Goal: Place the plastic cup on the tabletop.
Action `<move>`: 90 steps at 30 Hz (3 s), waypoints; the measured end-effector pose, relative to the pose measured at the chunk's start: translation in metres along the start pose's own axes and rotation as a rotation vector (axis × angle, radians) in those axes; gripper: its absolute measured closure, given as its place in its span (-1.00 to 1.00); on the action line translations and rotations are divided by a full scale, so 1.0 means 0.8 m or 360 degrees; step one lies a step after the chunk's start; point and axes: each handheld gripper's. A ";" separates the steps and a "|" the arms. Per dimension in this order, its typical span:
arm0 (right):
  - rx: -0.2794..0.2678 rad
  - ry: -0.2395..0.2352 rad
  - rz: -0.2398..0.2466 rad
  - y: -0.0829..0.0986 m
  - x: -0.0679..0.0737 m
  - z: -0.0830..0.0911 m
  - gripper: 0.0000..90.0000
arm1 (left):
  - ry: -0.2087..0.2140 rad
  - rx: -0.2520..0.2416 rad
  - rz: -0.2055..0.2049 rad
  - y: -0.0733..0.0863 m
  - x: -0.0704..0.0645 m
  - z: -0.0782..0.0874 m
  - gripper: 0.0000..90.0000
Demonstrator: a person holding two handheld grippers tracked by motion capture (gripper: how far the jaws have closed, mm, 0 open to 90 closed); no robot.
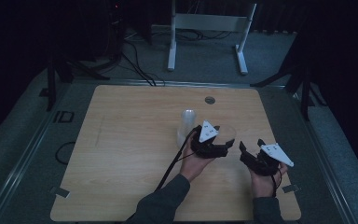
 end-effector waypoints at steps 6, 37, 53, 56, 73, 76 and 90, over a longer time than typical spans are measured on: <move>0.0002 -0.0001 0.0001 0.000 0.000 0.000 -0.40 | -0.0002 -0.0004 -0.0007 0.004 0.001 0.004 -0.37; 0.0010 -0.0007 0.0009 0.002 0.001 -0.001 -0.40 | -0.0015 0.0028 0.0043 0.047 0.007 0.015 -0.37; 0.0010 -0.0011 0.0014 0.002 0.001 0.000 -0.40 | -0.0027 0.0032 0.0053 0.061 0.014 0.024 -0.37; 0.0010 -0.0010 0.0013 0.002 0.001 0.000 -0.40 | -0.0027 0.0042 0.0044 0.063 0.015 0.026 -0.37; 0.0011 -0.0015 0.0017 0.002 0.001 0.000 -0.40 | -0.0006 0.0060 0.0033 0.075 0.021 0.033 -0.37; 0.0011 -0.0015 0.0017 0.002 0.001 0.000 -0.40 | -0.0012 0.0061 0.0033 0.078 0.023 0.035 -0.37; 0.0012 -0.0015 0.0019 0.002 0.001 0.000 -0.40 | -0.0022 0.0073 0.0028 0.086 0.027 0.041 -0.37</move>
Point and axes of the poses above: each handheld gripper's, and its own axes: z roughly backward along the jaws, y roughly out of its underside, x roughly to its left, and after that the axes turned 6 degrees about y, right-handed
